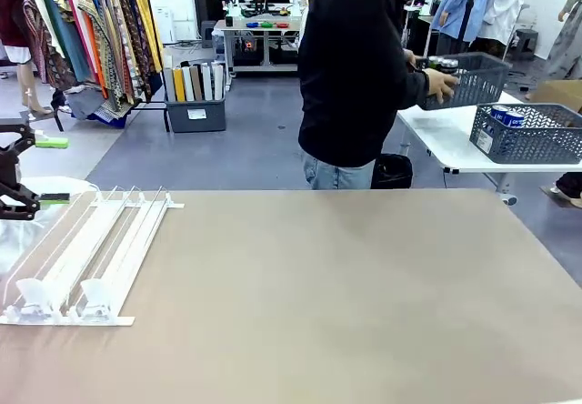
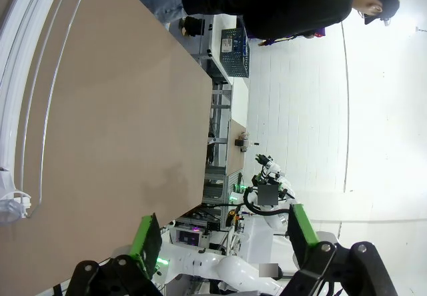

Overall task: Retrieve and store the cans from the dispenser.
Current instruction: Pick up one can from the Automatic Can Dispenser and place it in the middle of the table.

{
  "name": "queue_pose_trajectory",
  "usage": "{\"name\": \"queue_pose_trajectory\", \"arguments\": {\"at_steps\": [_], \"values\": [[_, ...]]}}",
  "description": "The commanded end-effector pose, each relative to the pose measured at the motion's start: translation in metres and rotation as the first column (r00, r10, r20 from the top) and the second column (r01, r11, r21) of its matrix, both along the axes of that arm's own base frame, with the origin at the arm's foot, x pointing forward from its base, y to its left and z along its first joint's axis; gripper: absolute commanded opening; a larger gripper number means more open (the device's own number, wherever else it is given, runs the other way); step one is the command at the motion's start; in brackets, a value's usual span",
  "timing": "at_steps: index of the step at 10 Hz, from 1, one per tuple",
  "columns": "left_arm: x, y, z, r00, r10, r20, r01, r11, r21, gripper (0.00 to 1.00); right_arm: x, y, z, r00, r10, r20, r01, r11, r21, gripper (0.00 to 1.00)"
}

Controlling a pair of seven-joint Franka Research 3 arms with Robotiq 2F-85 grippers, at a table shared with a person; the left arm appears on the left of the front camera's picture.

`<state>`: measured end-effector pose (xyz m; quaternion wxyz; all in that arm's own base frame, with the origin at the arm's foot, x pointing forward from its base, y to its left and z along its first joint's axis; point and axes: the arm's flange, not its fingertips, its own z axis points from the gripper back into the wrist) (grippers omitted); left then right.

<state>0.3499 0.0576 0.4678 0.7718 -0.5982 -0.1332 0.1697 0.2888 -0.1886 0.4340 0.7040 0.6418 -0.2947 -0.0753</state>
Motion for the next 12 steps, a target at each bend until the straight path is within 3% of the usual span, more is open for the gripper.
{"name": "queue_pose_trajectory", "arguments": {"at_steps": [1,12], "values": [[-0.0007,-0.0004,0.0039,1.000,0.007,-0.010,-0.007,1.000,-0.009,1.00,0.0005,0.0001,0.0045,1.000,0.003,0.007,-0.003,1.000,0.001,1.00],[-0.0007,-0.0004,0.0039,1.000,0.007,-0.010,-0.007,1.000,-0.009,1.00,0.0005,0.0001,0.0045,1.000,0.003,0.007,-0.003,1.000,0.001,1.00]]}}
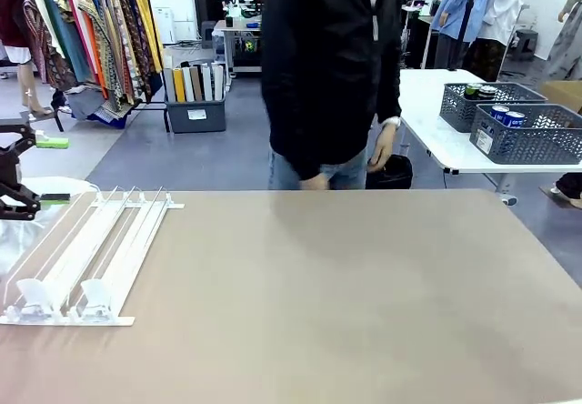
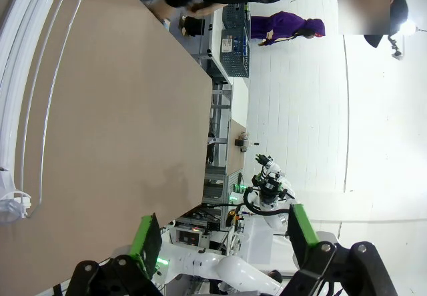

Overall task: Retrieve and store the cans from the dispenser.
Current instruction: Pick up one can from the Automatic Can Dispenser and place it in the middle of the table.

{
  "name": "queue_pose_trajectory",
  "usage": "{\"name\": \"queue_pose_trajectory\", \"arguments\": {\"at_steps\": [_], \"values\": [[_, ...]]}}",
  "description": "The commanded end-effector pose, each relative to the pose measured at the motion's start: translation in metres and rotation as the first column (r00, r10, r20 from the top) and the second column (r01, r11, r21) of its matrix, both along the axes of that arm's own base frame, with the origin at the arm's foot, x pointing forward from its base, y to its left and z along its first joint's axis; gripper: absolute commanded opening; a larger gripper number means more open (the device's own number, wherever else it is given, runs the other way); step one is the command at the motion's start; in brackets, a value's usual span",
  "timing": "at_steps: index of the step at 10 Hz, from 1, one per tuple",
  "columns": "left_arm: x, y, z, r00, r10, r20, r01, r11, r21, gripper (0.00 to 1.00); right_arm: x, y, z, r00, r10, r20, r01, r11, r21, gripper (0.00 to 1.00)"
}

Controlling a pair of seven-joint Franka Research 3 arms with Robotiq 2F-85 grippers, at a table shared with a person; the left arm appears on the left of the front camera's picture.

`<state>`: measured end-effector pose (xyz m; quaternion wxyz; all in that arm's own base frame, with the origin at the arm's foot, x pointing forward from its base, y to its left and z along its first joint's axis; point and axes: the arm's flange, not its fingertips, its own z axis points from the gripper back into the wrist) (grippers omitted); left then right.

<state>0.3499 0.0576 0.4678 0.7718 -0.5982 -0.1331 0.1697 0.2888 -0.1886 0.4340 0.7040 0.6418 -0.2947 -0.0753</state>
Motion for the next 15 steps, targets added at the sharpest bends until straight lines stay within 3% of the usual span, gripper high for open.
{"name": "queue_pose_trajectory", "arguments": {"at_steps": [1,15], "values": [[-0.0007,-0.0004,0.0039,1.000,0.006,-0.010,-0.007,1.000,-0.009,1.00,0.0005,0.0001,0.0045,1.000,0.003,0.007,-0.003,1.000,0.001,1.00],[-0.0007,-0.0004,0.0039,1.000,0.006,-0.010,-0.007,1.000,-0.009,1.00,0.0005,0.0001,0.0045,1.000,0.003,0.007,-0.003,1.000,0.001,1.00]]}}
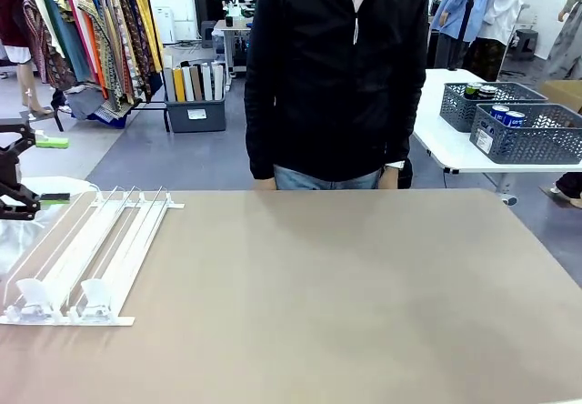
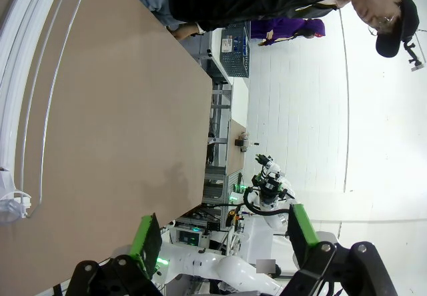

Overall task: Retrieve and store the cans from the dispenser.
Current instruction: Pick up one can from the Automatic Can Dispenser and place it in the middle of the table.

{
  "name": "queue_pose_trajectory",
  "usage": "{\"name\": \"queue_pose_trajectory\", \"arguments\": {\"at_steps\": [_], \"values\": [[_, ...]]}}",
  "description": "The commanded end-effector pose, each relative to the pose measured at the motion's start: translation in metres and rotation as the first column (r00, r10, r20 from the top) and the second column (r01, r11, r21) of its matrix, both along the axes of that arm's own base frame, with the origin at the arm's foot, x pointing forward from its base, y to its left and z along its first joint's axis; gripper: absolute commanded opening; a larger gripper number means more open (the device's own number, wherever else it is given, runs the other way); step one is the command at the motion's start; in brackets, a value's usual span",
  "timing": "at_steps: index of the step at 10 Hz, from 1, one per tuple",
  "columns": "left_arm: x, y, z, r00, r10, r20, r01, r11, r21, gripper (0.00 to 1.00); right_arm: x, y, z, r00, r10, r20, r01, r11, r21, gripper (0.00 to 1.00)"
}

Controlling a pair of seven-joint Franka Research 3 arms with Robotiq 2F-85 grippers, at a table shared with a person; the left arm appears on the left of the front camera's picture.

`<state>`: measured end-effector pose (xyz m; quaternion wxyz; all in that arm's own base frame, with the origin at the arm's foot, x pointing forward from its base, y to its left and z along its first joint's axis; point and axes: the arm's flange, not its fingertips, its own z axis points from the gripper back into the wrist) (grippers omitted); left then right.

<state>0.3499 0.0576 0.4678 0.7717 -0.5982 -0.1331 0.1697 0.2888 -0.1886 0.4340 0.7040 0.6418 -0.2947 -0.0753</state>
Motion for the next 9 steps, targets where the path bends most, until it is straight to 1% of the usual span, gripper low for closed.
{"name": "queue_pose_trajectory", "arguments": {"at_steps": [1,9], "values": [[-0.0007,-0.0004,0.0039,1.000,0.006,-0.010,-0.007,1.000,-0.009,1.00,0.0005,0.0001,0.0045,1.000,0.003,0.007,-0.003,1.000,0.001,1.00],[-0.0007,-0.0004,0.0039,1.000,0.006,-0.010,-0.007,1.000,-0.009,1.00,0.0005,0.0001,0.0045,1.000,0.003,0.007,-0.003,1.000,0.001,1.00]]}}
